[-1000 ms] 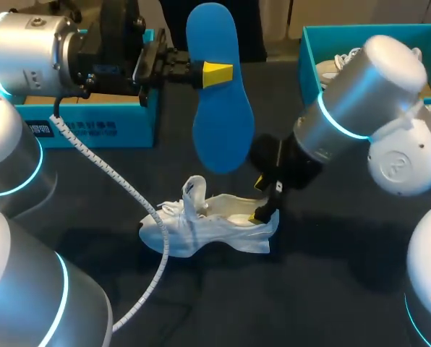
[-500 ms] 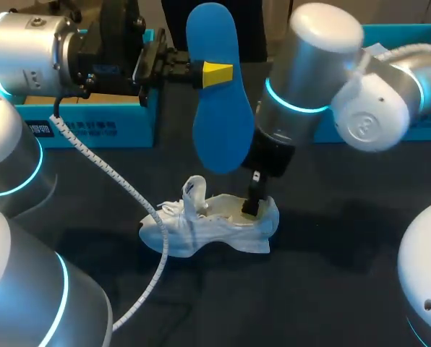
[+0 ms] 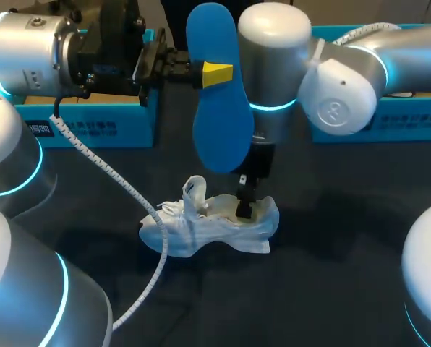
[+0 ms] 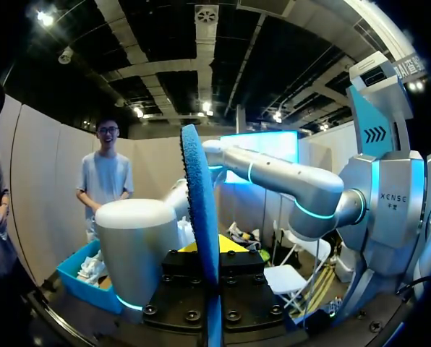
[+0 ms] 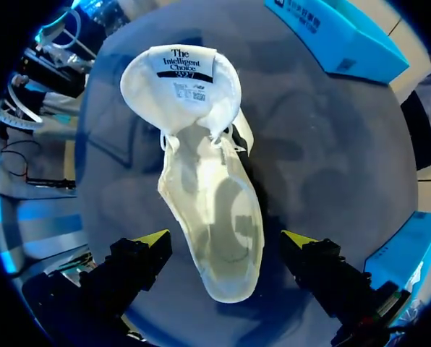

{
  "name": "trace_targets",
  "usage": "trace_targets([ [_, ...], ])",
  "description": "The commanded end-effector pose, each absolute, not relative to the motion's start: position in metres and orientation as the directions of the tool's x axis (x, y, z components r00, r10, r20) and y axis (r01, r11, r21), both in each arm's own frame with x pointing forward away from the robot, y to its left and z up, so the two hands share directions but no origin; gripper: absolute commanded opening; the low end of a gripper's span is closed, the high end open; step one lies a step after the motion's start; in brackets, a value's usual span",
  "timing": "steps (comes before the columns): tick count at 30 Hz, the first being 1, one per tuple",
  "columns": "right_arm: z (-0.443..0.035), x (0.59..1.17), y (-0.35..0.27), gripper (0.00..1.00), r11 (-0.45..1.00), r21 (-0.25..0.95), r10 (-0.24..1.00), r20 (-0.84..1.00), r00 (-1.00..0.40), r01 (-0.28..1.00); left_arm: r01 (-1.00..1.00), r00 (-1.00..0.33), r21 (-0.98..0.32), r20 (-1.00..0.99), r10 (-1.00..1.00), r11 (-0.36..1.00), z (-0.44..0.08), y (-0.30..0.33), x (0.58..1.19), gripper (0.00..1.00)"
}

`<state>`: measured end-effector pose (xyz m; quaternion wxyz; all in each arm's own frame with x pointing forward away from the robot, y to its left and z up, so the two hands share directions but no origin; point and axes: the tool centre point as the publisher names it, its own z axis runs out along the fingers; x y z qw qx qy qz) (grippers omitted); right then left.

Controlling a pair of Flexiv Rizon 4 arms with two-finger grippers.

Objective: Take the shoe out of the shoebox, open the shoe tongue, remove and reinsert the insole, then place the shoe into the shoebox

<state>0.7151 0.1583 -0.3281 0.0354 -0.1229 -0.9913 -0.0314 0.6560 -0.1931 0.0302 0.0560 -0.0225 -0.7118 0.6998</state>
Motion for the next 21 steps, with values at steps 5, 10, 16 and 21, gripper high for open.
trace_targets([
  [5,-0.331,0.719,0.153,1.00,0.968,0.109,0.221,0.058,-0.973,0.226,-0.046,-0.993,-0.999,0.047,0.111,0.017,0.029,-0.195,0.657,0.00],
  [10,-0.326,0.734,0.166,1.00,0.980,0.078,0.179,0.041,-0.983,0.182,-0.046,-0.993,-0.999,0.047,0.111,0.017,0.029,-0.195,0.657,0.00],
  [16,-0.334,0.744,0.179,1.00,0.983,0.085,0.157,0.041,-0.987,0.160,-0.046,-0.993,-0.999,0.047,0.111,0.017,0.029,-0.195,0.657,0.00],
  [21,-0.343,0.743,0.185,1.00,0.982,0.128,0.135,0.048,-0.990,0.141,-0.046,-0.993,-0.999,0.047,0.111,0.017,0.029,-0.195,0.657,0.00],
])
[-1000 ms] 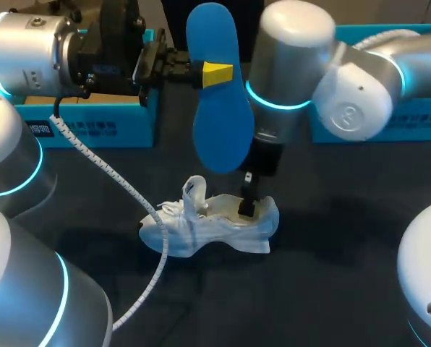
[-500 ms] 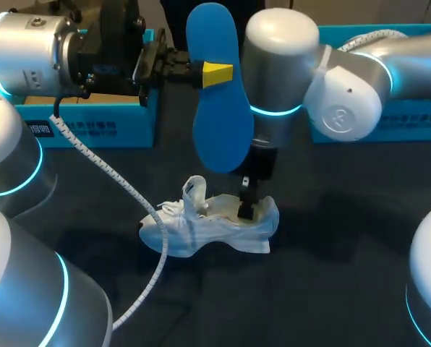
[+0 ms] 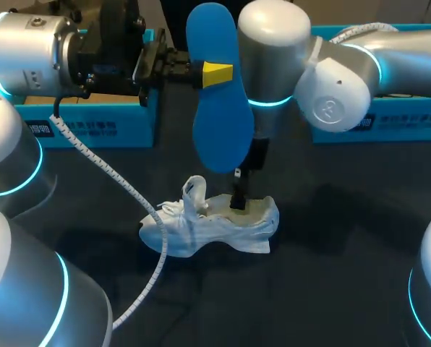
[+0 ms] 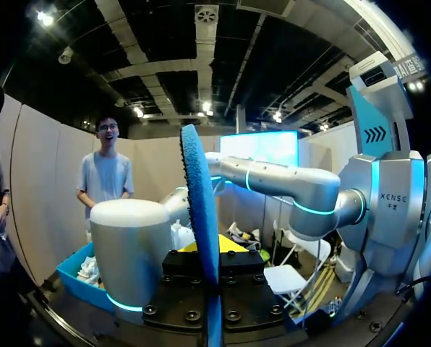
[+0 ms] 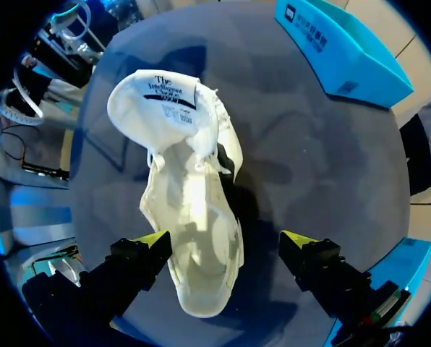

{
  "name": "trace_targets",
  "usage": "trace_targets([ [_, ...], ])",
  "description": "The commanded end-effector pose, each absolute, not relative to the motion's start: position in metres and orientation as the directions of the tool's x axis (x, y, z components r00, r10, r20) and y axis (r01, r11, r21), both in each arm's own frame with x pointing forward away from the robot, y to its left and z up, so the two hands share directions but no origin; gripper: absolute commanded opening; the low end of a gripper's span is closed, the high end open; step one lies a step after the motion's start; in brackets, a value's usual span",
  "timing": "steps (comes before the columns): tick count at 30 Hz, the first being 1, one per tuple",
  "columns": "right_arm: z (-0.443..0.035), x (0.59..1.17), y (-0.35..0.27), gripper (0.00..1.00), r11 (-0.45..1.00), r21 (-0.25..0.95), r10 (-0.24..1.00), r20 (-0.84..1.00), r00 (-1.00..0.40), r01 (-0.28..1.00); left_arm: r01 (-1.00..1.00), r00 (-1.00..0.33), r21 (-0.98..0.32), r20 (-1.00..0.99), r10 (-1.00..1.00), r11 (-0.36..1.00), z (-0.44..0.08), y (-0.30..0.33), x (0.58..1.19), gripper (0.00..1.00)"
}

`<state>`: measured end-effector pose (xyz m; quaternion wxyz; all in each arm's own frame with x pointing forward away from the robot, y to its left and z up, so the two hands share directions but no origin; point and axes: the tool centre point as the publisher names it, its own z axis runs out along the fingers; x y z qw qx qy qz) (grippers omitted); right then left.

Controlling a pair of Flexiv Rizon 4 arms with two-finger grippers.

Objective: Take the shoe out of the shoebox, open the shoe tongue, remove and reinsert the insole, then place the shoe into the shoebox

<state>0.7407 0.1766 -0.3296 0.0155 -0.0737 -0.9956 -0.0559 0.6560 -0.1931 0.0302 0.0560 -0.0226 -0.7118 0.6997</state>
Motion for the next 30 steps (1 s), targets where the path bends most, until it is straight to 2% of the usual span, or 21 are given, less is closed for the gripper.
trace_targets([
  [1,-0.346,0.742,0.185,1.00,0.982,0.132,0.133,0.049,-0.990,0.138,-0.046,-0.993,-0.999,0.047,0.111,0.017,0.029,-0.195,0.657,0.00],
  [18,-0.378,0.742,0.190,1.00,0.979,0.157,0.116,0.116,-0.986,0.133,-0.046,-0.993,-0.999,0.047,0.111,0.017,0.029,-0.195,0.657,0.00],
  [19,-0.380,0.743,0.191,0.95,0.979,0.157,0.114,0.119,-0.986,0.132,-0.046,-0.993,-0.999,0.047,0.111,0.017,0.029,-0.195,0.657,0.00],
  [20,-0.382,0.744,0.192,0.76,0.979,0.157,0.110,0.125,-0.986,0.130,-0.046,-0.993,-0.999,0.047,0.111,0.017,0.029,-0.195,0.657,0.00],
  [21,-0.383,0.744,0.192,0.72,0.979,0.156,0.110,0.127,-0.986,0.129,-0.046,-0.993,-0.999,0.047,0.111,0.017,0.029,-0.195,0.657,0.00],
  [22,-0.385,0.745,0.192,0.49,0.980,0.154,0.109,0.131,-0.985,0.129,-0.046,-0.993,-0.999,0.047,0.111,0.017,0.029,-0.195,0.657,0.00],
  [23,-0.386,0.745,0.193,0.44,0.980,0.153,0.110,0.132,-0.985,0.130,-0.046,-0.993,-0.999,0.047,0.111,0.017,0.029,-0.195,0.657,0.00],
  [24,-0.387,0.745,0.193,0.25,0.980,0.151,0.109,0.135,-0.985,0.129,-0.046,-0.993,-0.999,0.047,0.111,0.017,0.029,-0.195,0.657,0.00],
  [25,-0.387,0.745,0.193,0.00,0.980,0.151,0.108,0.136,-0.985,0.129,-0.046,-0.993,-0.999,0.047,0.111,0.017,0.029,-0.195,0.657,0.00],
  [30,-0.388,0.741,0.192,0.00,0.979,0.149,0.115,0.141,-0.983,0.136,-0.046,-0.993,-0.999,0.047,0.111,0.017,0.029,-0.195,0.657,0.00],
])
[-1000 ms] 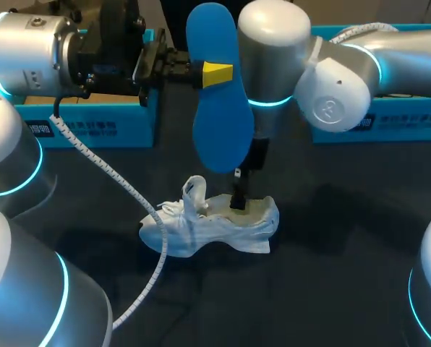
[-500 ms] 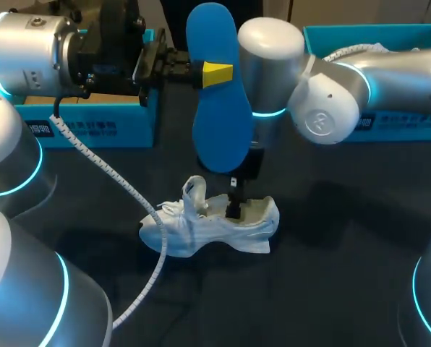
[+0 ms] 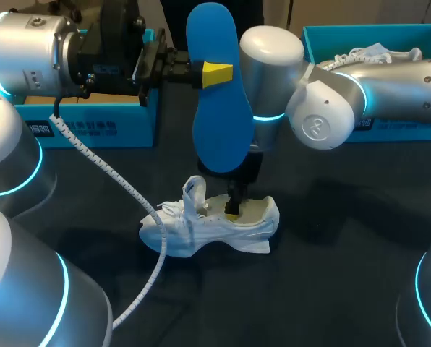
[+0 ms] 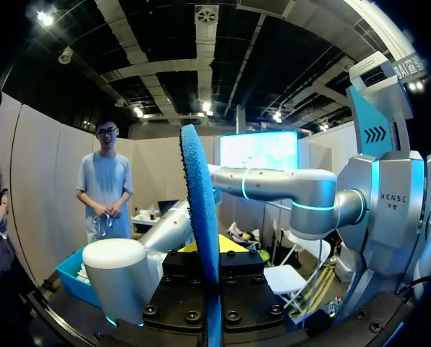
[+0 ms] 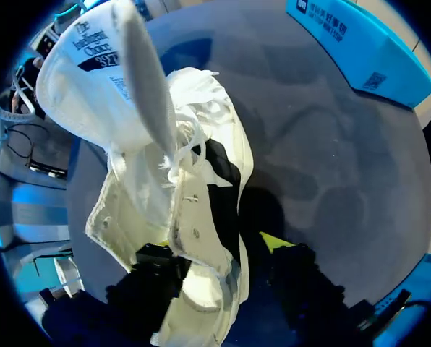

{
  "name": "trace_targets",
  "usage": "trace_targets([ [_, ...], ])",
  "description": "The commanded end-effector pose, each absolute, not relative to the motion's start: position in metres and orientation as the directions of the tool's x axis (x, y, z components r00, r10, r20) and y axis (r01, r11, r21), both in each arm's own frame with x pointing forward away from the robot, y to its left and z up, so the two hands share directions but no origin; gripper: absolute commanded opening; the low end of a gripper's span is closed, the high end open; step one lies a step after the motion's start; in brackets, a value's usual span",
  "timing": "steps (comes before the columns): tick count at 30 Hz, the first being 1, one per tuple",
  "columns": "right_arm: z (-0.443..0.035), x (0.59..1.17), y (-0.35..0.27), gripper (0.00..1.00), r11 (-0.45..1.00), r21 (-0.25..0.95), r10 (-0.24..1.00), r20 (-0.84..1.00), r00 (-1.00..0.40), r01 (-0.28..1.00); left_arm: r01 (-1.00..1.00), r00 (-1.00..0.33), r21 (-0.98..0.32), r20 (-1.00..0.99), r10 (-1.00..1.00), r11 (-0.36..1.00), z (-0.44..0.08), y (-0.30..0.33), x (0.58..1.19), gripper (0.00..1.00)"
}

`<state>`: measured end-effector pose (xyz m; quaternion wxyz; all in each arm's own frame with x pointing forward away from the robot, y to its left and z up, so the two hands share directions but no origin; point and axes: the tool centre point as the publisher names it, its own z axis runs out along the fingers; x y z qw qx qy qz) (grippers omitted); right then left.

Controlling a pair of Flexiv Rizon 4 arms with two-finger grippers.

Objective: Take the shoe out of the shoebox, open the shoe tongue, remove and reinsert the insole, then place the shoe into the shoebox

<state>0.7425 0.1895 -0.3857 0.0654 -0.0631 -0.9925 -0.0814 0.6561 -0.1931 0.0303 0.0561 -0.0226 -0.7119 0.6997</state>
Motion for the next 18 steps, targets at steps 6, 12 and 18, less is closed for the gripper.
trace_targets([
  [6,-0.381,0.739,0.191,0.00,0.981,0.123,0.133,0.135,-0.982,0.150,-0.046,-0.993,-0.999,0.047,0.111,0.017,0.029,-0.195,0.657,0.00],
  [12,-0.370,0.732,0.189,0.00,0.973,0.133,0.172,0.142,-0.975,0.191,-0.046,-0.993,-0.999,0.047,0.111,0.017,0.029,-0.195,0.657,0.00],
  [18,-0.352,0.724,0.188,0.00,0.943,0.152,0.274,0.140,-0.951,0.294,-0.046,-0.993,-0.999,0.047,0.111,0.017,0.029,-0.195,0.657,0.00],
])
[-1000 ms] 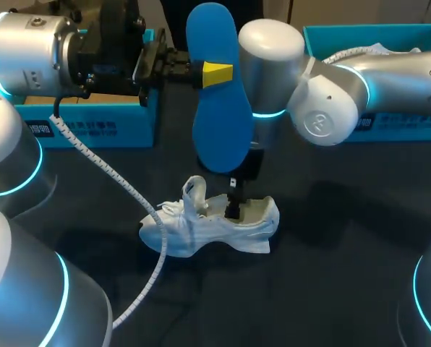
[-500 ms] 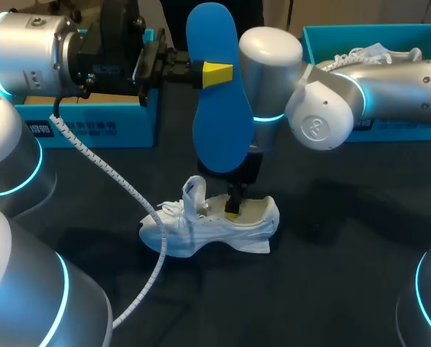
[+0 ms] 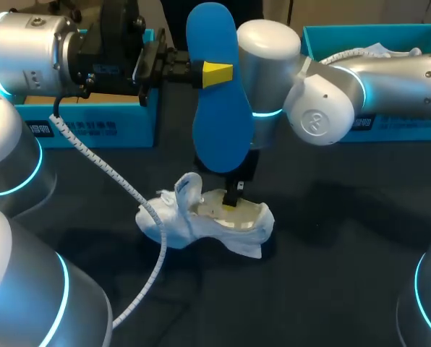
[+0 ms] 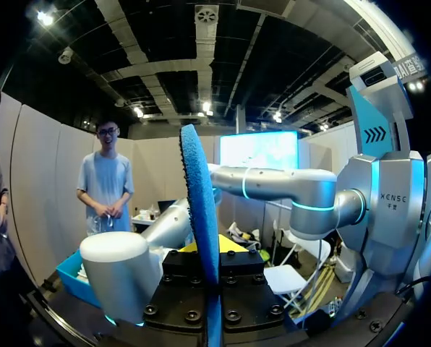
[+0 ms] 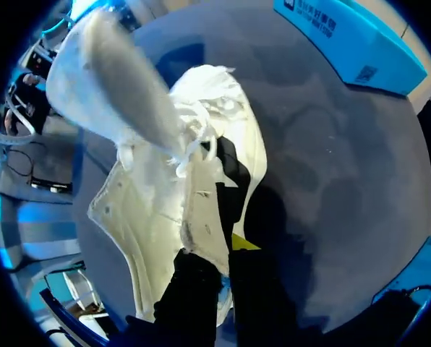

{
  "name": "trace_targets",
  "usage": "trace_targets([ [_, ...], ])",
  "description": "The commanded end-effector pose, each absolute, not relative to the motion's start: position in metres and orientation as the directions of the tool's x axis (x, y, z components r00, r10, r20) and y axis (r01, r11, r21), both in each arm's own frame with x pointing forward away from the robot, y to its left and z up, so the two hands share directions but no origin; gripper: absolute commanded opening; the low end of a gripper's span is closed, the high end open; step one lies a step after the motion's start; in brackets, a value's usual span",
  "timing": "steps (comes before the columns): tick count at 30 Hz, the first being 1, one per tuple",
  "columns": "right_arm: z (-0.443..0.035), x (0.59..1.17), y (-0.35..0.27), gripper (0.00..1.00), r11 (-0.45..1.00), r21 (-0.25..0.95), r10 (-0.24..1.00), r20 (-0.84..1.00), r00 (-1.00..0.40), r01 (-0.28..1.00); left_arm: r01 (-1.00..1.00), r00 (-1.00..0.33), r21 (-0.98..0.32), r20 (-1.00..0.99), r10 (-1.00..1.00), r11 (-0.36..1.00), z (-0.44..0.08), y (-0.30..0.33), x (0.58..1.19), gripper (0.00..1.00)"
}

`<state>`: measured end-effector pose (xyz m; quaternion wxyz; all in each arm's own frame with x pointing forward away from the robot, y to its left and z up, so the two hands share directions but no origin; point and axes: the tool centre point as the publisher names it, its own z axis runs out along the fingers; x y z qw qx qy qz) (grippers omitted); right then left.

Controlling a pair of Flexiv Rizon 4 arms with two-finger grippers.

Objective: Take the shoe out of the shoebox, open the shoe tongue, remove and reinsert the insole, then place the shoe into the shoebox

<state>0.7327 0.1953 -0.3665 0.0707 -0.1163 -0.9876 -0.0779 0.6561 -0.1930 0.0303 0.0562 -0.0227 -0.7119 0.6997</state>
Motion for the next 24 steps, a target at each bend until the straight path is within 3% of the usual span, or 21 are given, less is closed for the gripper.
trace_targets([
  [1,-0.349,0.723,0.188,0.00,0.934,0.156,0.302,0.136,-0.944,0.322,-0.046,-0.993,-0.999,0.047,0.111,0.017,0.029,-0.195,0.657,0.00],
  [7,-0.335,0.711,0.190,0.00,0.842,0.214,0.484,0.104,-0.869,0.495,-0.046,-0.993,-0.999,0.047,0.111,0.017,0.029,-0.195,0.657,0.00],
  [12,-0.327,0.699,0.199,0.00,0.681,0.291,0.681,0.087,-0.727,0.672,-0.046,-0.993,-0.999,0.047,0.111,0.017,0.029,-0.195,0.657,0.00],
  [24,-0.331,0.689,0.207,0.00,0.390,0.380,0.880,0.115,-0.461,0.839,-0.046,-0.993,-0.999,0.047,0.111,0.017,0.029,-0.195,0.657,0.00],
])
